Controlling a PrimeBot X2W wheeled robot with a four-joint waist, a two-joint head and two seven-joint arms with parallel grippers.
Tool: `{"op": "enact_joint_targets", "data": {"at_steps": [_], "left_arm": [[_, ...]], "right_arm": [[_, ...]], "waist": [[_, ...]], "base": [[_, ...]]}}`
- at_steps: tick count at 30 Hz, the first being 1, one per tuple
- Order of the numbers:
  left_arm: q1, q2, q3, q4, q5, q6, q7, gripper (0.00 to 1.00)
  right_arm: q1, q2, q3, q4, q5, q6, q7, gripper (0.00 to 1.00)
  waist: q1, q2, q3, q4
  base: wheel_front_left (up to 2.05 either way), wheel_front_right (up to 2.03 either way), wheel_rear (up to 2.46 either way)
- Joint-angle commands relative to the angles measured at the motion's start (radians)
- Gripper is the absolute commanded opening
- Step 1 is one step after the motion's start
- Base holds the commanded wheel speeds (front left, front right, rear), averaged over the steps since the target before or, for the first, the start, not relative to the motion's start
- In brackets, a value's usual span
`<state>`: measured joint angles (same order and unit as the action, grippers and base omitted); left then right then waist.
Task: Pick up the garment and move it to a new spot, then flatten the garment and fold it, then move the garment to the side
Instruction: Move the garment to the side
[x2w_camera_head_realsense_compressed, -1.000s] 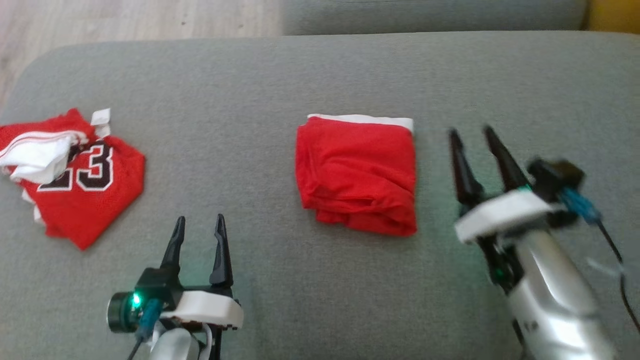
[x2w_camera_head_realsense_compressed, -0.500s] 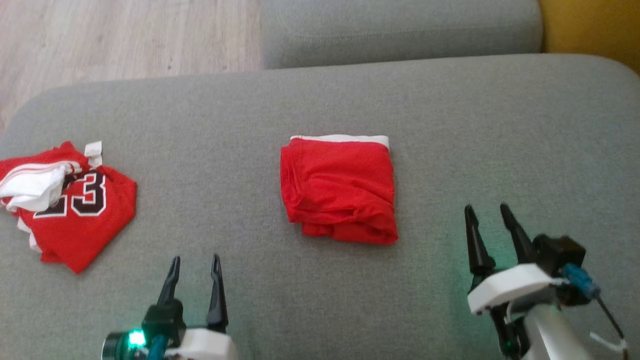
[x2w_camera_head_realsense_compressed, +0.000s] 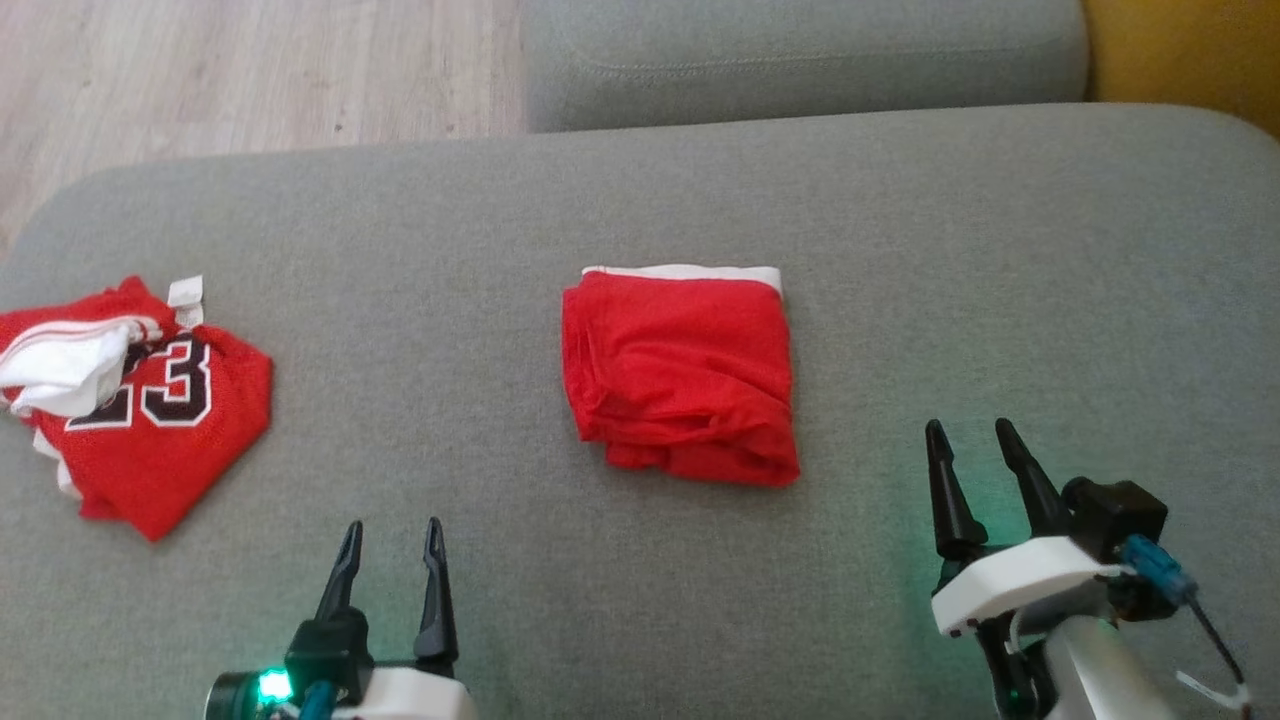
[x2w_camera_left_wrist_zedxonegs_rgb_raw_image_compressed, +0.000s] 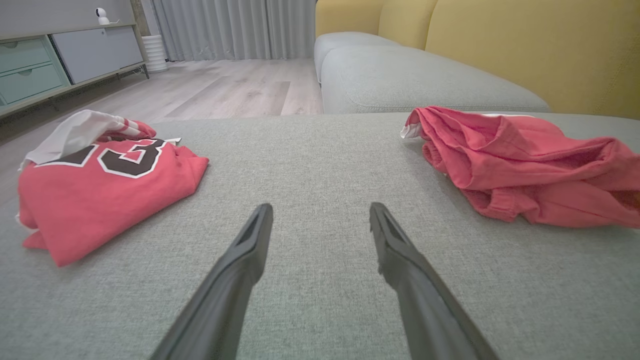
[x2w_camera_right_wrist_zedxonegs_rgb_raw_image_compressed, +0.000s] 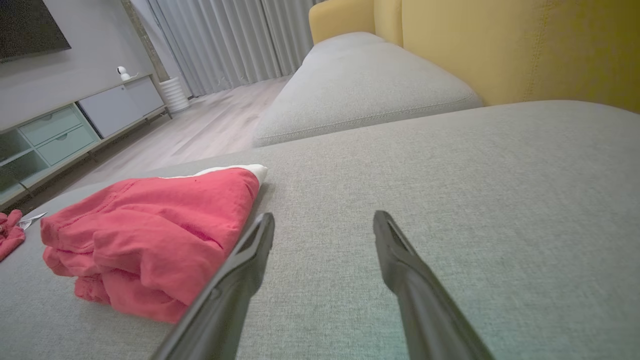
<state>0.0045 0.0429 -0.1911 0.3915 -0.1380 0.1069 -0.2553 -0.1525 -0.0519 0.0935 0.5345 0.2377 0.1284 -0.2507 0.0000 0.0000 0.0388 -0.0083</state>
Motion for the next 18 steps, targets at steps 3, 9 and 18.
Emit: {"op": "enact_joint_targets", "data": {"at_steps": [3,9,18], "left_arm": [[-0.067,0.007,0.013,-0.043,0.009,0.003,-0.006,1.0],[-0.113,0.007,-0.032,-0.053,-0.005,-0.002,-0.006,1.0],[-0.163,0.007,-0.104,-0.036,-0.019,-0.01,-0.006,1.0]], "right_arm": [[-0.069,0.002,0.04,-0.014,-0.003,0.002,-0.011,1.0],[-0.16,0.002,0.076,0.041,-0.02,0.002,-0.011,1.0],[-0.34,0.002,0.078,0.267,-0.003,0.002,-0.011,1.0]], "waist": [[0.0,0.0,0.049,0.026],[0.0,0.0,0.119,0.077],[0.0,0.0,0.187,0.179]], "base": [[0.0,0.0,0.0],[0.0,0.0,0.0],[0.0,0.0,0.0]]}}
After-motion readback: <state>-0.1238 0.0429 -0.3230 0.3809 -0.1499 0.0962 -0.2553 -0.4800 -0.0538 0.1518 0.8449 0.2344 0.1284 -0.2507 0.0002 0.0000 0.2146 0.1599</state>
